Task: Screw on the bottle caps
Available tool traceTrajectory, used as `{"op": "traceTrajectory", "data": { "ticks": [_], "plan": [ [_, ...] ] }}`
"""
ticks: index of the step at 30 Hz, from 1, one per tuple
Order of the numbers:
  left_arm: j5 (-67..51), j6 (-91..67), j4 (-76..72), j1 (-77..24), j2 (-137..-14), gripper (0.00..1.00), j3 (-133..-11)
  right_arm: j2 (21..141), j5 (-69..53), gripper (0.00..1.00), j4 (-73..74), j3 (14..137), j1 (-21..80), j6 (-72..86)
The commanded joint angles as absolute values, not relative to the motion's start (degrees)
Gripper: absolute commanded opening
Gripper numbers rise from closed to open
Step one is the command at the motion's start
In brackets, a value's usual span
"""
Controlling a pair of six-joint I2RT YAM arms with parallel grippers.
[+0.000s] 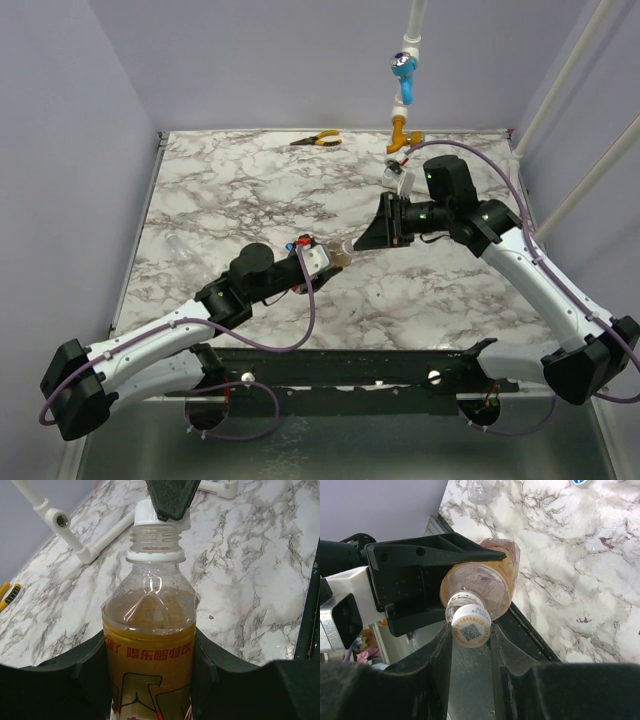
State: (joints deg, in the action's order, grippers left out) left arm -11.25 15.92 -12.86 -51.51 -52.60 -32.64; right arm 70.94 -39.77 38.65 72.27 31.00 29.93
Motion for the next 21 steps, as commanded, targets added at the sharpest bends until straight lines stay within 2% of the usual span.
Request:
{"op": "traceTrajectory", "data": {
  "ticks": [1,21],
  "plan": [
    [-14.37,16.78,-15.29,-51.95,-52.24,0.24,-32.18,71.80,-42.01,0.28,38.18,72.59,30.84,29.80],
    [-13.76,20.91,-15.54,-52.71,-54.73,0.22,-34.21,74.07,-37.75,0.27,41.89,72.76,33.64,28.41]
  ]
}}
